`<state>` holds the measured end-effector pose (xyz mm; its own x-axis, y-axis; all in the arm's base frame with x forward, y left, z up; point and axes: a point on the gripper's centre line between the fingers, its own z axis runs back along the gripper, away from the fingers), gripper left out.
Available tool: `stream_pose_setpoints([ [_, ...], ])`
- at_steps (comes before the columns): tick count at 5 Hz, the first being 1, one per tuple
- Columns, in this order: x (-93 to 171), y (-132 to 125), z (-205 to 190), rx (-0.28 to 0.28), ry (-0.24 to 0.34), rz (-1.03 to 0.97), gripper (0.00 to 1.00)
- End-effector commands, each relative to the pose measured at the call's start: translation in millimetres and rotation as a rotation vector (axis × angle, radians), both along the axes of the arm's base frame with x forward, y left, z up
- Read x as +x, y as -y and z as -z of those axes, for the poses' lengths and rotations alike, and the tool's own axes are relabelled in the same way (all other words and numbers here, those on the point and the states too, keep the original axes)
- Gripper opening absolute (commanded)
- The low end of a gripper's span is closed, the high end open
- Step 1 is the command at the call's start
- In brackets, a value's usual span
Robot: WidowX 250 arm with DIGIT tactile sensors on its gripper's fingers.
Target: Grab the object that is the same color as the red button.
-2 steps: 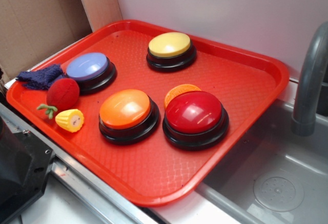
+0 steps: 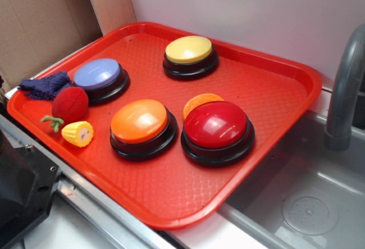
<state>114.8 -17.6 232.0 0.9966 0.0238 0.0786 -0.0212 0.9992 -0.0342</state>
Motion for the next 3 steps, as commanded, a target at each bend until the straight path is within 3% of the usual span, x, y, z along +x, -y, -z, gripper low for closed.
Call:
stream_pose_setpoints([
  [1,10,-9,15,0.034,0.089,0.047,1.00],
  [2,15,-16,31,0.076,0.104,0.043,1.00],
  [3,21,-25,54,0.099,0.167,0.019,1.00],
])
